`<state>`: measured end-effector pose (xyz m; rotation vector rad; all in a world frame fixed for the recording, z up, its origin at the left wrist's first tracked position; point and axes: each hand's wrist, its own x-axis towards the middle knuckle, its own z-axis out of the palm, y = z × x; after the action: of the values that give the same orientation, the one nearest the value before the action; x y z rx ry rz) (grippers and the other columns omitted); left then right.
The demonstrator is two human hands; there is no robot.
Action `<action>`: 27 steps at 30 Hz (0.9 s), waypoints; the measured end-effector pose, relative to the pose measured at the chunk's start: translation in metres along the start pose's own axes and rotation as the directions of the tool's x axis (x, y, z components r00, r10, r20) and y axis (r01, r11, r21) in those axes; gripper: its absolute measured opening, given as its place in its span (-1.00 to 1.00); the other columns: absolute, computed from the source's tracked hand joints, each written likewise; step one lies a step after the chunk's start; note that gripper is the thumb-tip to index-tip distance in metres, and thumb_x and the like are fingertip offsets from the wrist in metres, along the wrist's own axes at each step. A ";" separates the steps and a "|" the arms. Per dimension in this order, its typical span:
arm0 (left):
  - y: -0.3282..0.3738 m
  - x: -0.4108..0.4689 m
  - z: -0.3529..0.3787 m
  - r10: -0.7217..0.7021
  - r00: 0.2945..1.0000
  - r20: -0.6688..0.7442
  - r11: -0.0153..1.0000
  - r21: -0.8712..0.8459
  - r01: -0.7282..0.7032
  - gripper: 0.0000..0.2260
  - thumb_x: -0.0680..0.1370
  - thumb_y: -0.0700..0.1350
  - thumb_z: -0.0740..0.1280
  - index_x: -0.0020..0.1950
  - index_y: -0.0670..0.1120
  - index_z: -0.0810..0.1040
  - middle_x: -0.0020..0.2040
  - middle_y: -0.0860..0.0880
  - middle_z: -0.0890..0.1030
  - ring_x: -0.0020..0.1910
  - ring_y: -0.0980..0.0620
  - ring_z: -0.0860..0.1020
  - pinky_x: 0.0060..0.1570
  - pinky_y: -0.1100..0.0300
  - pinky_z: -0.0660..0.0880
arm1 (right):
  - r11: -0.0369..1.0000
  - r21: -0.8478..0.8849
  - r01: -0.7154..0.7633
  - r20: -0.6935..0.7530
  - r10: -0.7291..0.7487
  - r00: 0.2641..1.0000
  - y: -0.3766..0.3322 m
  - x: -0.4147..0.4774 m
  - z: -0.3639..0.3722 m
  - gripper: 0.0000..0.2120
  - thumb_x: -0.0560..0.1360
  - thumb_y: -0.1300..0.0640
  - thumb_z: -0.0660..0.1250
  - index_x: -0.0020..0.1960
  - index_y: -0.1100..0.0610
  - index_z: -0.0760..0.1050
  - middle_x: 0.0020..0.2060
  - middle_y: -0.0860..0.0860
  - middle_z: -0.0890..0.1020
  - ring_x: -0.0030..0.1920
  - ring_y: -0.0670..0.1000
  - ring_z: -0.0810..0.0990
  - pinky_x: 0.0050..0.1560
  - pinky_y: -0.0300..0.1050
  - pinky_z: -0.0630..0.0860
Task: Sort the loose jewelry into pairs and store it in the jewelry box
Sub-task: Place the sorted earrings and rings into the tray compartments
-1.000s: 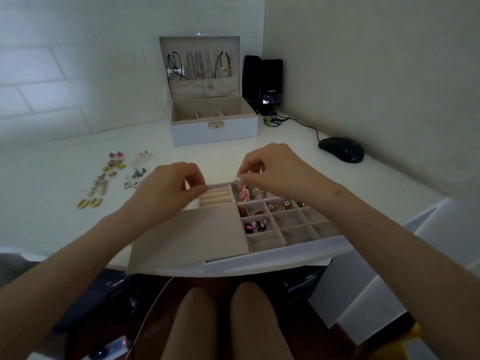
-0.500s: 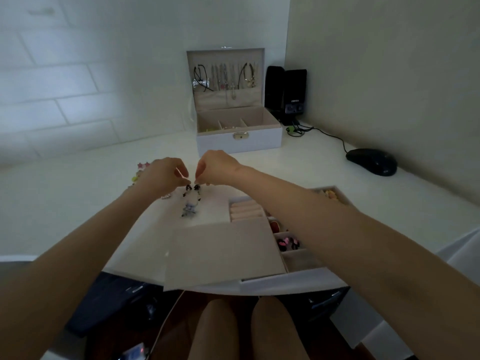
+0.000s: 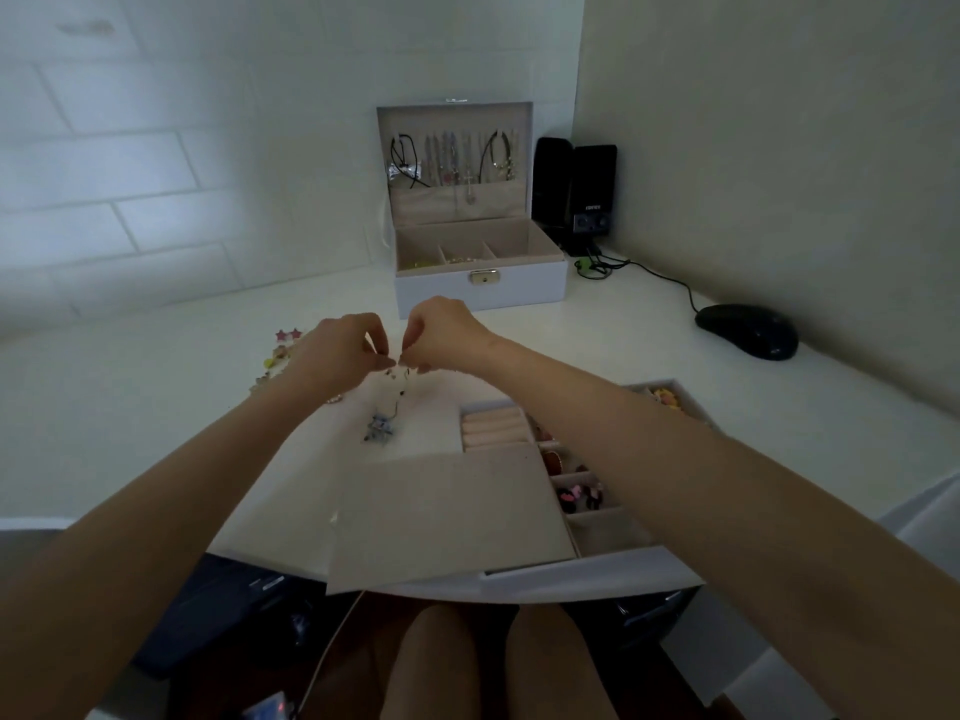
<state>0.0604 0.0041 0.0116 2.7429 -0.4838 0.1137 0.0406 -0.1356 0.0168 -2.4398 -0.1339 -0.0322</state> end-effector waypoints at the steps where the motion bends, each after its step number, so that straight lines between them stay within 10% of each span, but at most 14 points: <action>1: 0.004 -0.002 -0.003 0.013 1.000 -0.016 1.000 -0.009 -0.014 -0.87 0.48 -0.06 0.40 -0.06 -0.08 0.52 -0.11 -0.03 0.58 -0.11 -0.01 0.50 -0.15 0.15 0.40 | 0.998 0.063 0.000 -0.015 0.001 1.000 0.000 -0.006 -0.007 -0.96 0.42 0.32 0.42 -0.14 0.27 0.57 -0.07 0.20 0.66 -0.11 0.10 0.68 0.02 -0.05 0.61; 14: 0.101 -0.057 -0.011 0.305 0.952 0.003 0.885 -0.372 -0.282 -0.94 0.47 -0.14 0.40 -0.13 -0.07 0.55 -0.25 0.09 0.64 -0.31 0.25 0.61 -0.33 0.52 0.44 | 0.961 0.278 -0.006 -0.152 0.050 0.987 0.044 -0.116 -0.094 -0.85 0.38 0.35 0.43 -0.08 0.19 0.58 -0.25 0.07 0.67 -0.31 -0.11 0.65 -0.29 -0.36 0.52; 27: 0.175 -0.092 0.033 0.492 0.855 0.166 0.770 -0.541 -0.338 -0.92 0.41 -0.16 0.46 -0.14 -0.04 0.60 -0.14 0.03 0.66 -0.10 0.11 0.61 0.06 0.13 0.53 | 0.968 0.236 -0.087 -0.200 0.136 0.970 0.083 -0.196 -0.114 -0.87 0.37 0.33 0.43 -0.14 0.13 0.62 -0.26 0.05 0.68 -0.28 -0.07 0.66 -0.21 -0.33 0.57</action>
<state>-0.0855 -0.1323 0.0249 2.1046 -1.0539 -0.2885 -0.1440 -0.2895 0.0397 -2.1952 0.0931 -0.2184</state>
